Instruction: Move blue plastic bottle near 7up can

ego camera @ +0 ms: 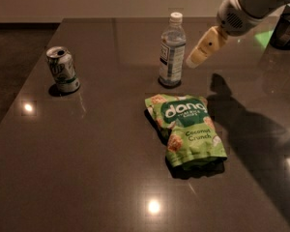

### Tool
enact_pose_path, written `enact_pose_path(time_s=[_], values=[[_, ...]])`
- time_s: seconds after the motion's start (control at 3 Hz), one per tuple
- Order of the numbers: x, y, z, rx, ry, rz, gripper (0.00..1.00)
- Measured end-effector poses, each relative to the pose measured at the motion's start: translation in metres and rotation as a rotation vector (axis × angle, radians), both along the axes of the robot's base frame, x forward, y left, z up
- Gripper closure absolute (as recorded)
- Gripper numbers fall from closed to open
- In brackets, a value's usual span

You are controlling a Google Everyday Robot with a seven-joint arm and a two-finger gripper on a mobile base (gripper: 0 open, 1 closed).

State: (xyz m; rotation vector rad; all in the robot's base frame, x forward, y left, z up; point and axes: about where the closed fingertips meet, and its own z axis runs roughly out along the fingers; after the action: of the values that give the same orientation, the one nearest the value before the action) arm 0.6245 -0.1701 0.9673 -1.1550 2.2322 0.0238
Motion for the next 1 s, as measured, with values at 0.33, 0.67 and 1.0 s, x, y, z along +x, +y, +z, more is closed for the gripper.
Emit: enact_pose_path(time_s=[0.33,0.67,1.0], values=[[0.028,0.024,-0.017,0.048,0.002,0.002,0.00],[0.041,0.036,-0.024,0.073,-0.002,0.005,0.00],[0.046,0.047,-0.024,0.101,-0.008,0.025,0.00]])
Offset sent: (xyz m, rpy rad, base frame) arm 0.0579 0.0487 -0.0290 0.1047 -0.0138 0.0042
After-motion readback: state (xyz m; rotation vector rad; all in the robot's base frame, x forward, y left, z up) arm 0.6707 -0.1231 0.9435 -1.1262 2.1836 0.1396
